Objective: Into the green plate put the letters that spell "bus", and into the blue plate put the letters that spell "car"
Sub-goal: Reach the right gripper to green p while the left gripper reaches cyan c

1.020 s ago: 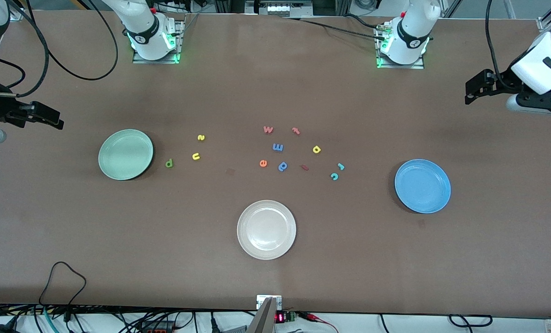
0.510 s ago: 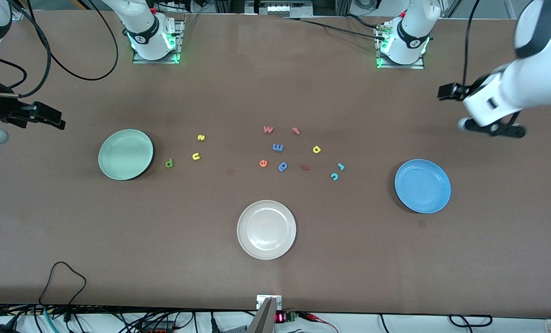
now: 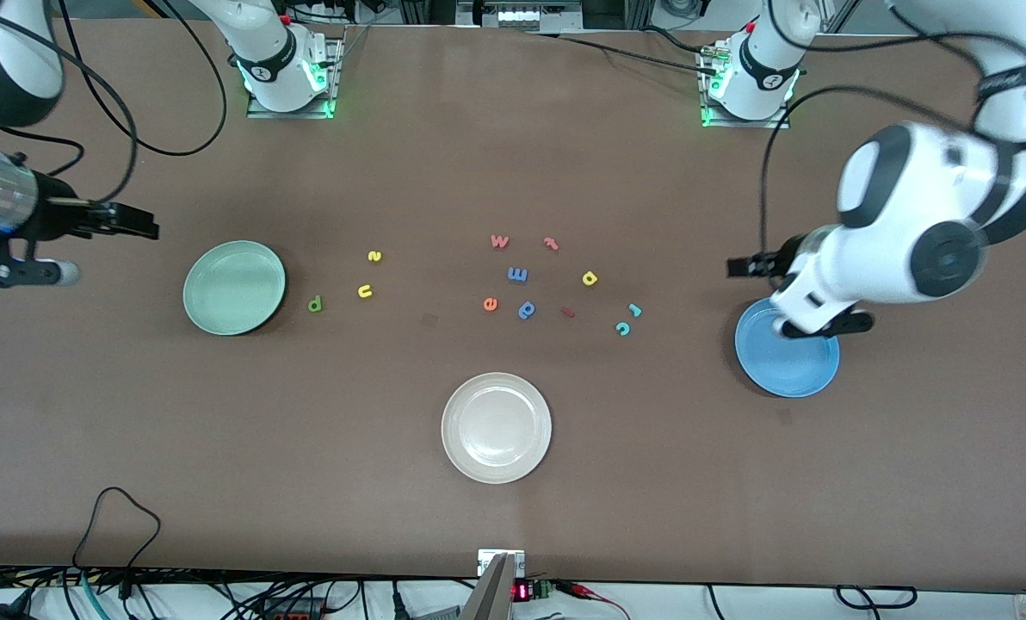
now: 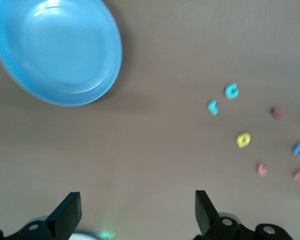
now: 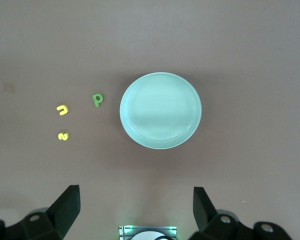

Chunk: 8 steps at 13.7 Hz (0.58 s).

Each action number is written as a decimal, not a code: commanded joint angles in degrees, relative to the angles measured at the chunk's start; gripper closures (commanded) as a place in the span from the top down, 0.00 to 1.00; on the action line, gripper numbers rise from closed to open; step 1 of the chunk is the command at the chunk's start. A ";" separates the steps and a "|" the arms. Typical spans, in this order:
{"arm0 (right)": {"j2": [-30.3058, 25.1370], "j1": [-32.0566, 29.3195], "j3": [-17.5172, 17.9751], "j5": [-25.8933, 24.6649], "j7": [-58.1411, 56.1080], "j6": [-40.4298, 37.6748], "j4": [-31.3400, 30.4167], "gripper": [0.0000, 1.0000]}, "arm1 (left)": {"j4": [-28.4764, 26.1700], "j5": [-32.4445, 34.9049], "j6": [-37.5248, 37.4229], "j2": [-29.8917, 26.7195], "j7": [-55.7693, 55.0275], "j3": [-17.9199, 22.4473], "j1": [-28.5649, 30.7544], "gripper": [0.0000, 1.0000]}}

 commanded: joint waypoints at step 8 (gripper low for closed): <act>4.18 11.27 -0.03 0.92 1.06 38.14 -26.42 1.00 | 0.18 11.02 25.09 16.26 -8.24 0.08 -13.89 0.80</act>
